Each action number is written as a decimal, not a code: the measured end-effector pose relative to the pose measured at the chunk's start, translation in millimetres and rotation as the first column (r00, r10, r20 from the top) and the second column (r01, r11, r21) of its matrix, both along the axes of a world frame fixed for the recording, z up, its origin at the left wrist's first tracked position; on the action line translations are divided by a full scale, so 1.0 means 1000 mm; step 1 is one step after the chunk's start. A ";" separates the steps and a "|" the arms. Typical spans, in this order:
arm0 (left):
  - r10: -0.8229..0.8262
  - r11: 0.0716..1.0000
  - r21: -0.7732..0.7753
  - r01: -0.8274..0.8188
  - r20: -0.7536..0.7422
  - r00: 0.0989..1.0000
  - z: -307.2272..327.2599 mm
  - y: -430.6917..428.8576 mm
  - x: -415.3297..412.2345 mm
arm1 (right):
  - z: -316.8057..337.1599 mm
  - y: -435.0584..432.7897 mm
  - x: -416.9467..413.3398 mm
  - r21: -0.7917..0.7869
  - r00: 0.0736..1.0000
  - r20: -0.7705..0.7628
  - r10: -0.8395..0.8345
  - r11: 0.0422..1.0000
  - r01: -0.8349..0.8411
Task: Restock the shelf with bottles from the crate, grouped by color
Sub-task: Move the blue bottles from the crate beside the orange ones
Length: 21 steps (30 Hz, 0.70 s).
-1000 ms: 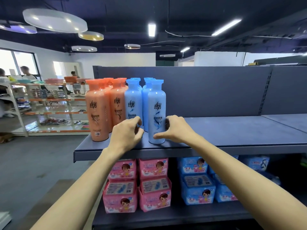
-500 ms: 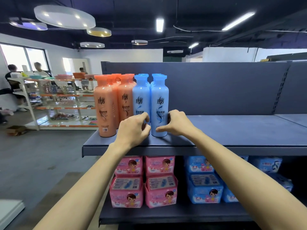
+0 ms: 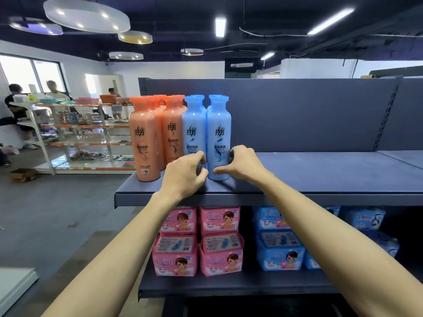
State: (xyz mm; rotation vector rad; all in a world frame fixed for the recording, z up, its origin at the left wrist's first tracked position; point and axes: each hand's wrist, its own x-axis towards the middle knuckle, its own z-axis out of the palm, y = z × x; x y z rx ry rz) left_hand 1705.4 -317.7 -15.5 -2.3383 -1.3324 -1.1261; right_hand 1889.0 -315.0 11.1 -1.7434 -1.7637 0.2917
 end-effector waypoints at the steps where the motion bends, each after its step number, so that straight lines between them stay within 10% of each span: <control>1: 0.001 1.000 0.000 -0.001 -0.007 1.000 0.000 -0.001 0.000 | -0.002 -0.003 -0.001 0.014 1.000 -0.002 -0.005 1.000 0.005; 21: -0.091 0.995 0.034 0.092 -0.045 0.995 0.012 -0.018 0.077 | -0.009 -0.045 0.067 0.118 0.979 0.188 -0.081 0.991 0.060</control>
